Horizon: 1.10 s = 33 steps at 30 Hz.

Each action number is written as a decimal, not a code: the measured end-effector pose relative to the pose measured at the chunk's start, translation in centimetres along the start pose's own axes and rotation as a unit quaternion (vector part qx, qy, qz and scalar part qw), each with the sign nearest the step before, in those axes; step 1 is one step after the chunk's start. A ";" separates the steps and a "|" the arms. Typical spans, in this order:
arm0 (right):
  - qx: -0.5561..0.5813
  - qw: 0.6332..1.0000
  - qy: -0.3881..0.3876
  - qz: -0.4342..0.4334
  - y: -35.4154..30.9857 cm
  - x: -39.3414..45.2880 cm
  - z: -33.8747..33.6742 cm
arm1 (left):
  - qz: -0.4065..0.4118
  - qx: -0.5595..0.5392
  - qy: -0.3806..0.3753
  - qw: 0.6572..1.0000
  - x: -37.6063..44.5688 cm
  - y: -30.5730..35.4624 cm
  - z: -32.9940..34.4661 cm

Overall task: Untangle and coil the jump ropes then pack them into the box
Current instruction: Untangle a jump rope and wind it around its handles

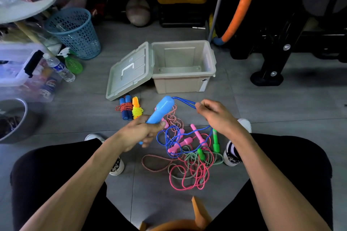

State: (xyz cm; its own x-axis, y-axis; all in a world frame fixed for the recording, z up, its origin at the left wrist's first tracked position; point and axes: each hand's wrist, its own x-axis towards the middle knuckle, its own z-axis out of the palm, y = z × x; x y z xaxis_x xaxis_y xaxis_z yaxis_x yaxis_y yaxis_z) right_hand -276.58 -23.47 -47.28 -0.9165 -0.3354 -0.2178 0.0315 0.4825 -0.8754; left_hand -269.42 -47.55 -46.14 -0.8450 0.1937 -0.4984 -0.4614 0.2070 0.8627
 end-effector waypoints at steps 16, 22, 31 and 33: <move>-0.180 0.977 -0.089 -0.064 0.5 -1.3 5.7 | 0.002 -0.337 0.212 0.917 2.4 2.0 0.1; -0.304 0.934 -0.166 -0.088 0.2 -2.1 6.7 | 0.015 -0.369 0.115 0.922 2.8 2.1 1.0; -0.447 0.846 -0.244 -0.157 -2.5 -4.0 7.8 | -0.051 -0.061 0.273 0.959 4.1 0.6 1.6; -0.440 0.851 -0.245 -0.150 -2.4 -4.0 7.4 | -0.026 0.087 0.309 0.947 4.4 0.1 1.9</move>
State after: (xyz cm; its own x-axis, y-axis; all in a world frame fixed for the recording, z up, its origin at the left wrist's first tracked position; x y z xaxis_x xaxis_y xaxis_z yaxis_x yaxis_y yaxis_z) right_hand -270.02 -29.33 -47.50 -0.5467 -0.7439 -0.3843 -0.6838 0.6615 -0.3079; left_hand -272.69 -44.81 -48.41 -0.8443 -0.4078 -0.3477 -0.5000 0.3661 0.7848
